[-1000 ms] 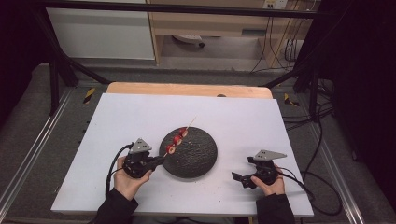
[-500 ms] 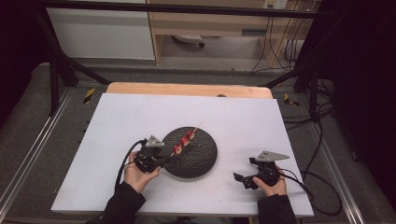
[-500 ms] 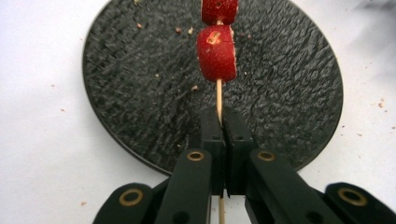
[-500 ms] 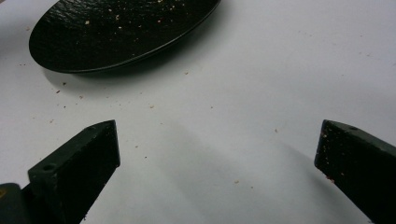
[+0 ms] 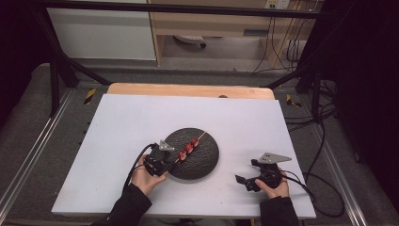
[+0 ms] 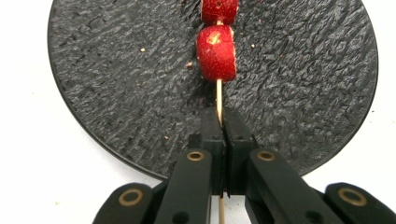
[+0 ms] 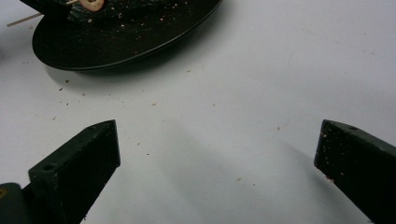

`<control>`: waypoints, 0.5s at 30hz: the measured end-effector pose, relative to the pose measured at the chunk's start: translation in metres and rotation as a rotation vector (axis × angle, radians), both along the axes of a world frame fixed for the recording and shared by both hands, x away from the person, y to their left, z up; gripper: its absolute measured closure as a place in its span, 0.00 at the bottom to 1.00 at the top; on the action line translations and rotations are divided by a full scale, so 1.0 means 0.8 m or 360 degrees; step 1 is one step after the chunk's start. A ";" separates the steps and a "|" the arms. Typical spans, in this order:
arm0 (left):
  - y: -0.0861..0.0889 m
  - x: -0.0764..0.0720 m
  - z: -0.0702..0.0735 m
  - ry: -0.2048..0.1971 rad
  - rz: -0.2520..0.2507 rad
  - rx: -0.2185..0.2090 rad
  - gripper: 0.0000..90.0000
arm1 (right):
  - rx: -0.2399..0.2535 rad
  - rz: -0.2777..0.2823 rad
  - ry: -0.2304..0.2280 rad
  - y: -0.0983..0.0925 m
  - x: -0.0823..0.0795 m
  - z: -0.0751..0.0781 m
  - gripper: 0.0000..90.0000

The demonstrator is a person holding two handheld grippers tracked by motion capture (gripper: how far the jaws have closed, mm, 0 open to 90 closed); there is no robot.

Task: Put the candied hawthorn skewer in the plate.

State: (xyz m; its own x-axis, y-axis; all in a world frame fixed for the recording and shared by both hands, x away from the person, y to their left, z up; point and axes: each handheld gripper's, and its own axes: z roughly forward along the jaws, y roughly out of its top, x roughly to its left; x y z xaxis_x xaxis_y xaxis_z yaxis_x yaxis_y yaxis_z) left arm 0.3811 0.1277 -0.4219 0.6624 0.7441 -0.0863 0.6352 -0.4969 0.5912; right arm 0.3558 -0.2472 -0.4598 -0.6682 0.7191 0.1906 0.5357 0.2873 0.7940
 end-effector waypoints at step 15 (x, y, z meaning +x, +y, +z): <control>0.009 -0.003 0.000 -0.0029 -0.0027 -0.0041 0.97 | 0.0007 -0.0004 0.0013 0.001 0.000 0.000 0.01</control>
